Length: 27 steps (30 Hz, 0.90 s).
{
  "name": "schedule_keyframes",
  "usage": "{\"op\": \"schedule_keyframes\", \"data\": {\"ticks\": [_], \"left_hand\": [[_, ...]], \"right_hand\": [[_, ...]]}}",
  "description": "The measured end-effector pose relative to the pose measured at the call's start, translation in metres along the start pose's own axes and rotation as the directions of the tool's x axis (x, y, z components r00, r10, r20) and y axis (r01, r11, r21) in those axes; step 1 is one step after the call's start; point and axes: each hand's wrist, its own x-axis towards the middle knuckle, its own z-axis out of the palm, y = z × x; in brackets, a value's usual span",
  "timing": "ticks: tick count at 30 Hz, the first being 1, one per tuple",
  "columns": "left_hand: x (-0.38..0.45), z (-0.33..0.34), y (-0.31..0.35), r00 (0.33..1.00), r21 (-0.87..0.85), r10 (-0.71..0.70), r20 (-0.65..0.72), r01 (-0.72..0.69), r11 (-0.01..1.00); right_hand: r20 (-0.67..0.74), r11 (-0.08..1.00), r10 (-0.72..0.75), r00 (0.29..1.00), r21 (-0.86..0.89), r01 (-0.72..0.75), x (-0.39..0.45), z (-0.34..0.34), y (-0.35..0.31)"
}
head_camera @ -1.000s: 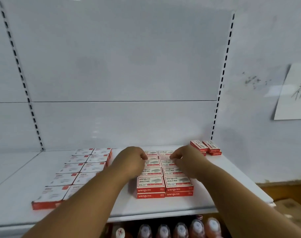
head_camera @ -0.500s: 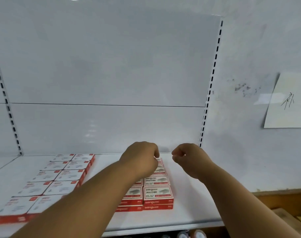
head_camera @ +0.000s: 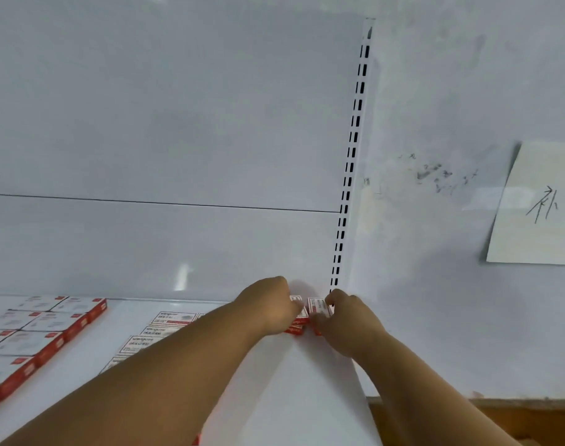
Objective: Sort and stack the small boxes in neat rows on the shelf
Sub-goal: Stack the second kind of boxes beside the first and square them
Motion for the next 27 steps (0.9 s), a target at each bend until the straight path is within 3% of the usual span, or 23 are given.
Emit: {"op": "schedule_keyframes", "data": {"ticks": [10, 13, 17, 20, 23, 25, 27], "left_hand": [[0.013, 0.011, 0.012, 0.976, -0.022, -0.218, -0.011, 0.217, 0.976], [0.013, 0.005, 0.006, 0.965, -0.101, -0.252, -0.068, 0.245, 0.964], [0.003, -0.004, -0.005, 0.957, -0.279, -0.246, -0.151, 0.198, 0.940], [-0.015, -0.018, -0.013, 0.940, -0.530, -0.253, -0.228, 0.099, 0.842], [-0.036, -0.035, -0.027, 0.906, -0.751, -0.345, -0.245, 0.047, 0.658], [-0.047, -0.046, -0.041, 0.885, -0.817, -0.402, -0.234, 0.045, 0.575], [-0.057, -0.054, -0.059, 0.864, -0.828, -0.445, -0.237, 0.060, 0.557]], "right_hand": [[0.062, 0.970, -0.108, 0.992, 0.224, 0.091, 0.018, -0.012, 0.022], [0.047, 0.927, -0.193, 0.980, 0.337, 0.167, 0.019, -0.011, 0.019], [0.062, 0.828, -0.198, 0.978, 0.545, 0.133, 0.016, -0.011, 0.009], [0.107, 0.714, -0.229, 0.968, 0.694, 0.092, 0.009, -0.016, -0.006], [0.149, 0.658, -0.269, 0.952, 0.750, 0.068, 0.004, -0.019, -0.027], [0.166, 0.660, -0.278, 0.946, 0.748, 0.063, -0.002, -0.017, -0.041], [0.183, 0.654, -0.276, 0.944, 0.755, 0.045, -0.008, -0.012, -0.055]]}}
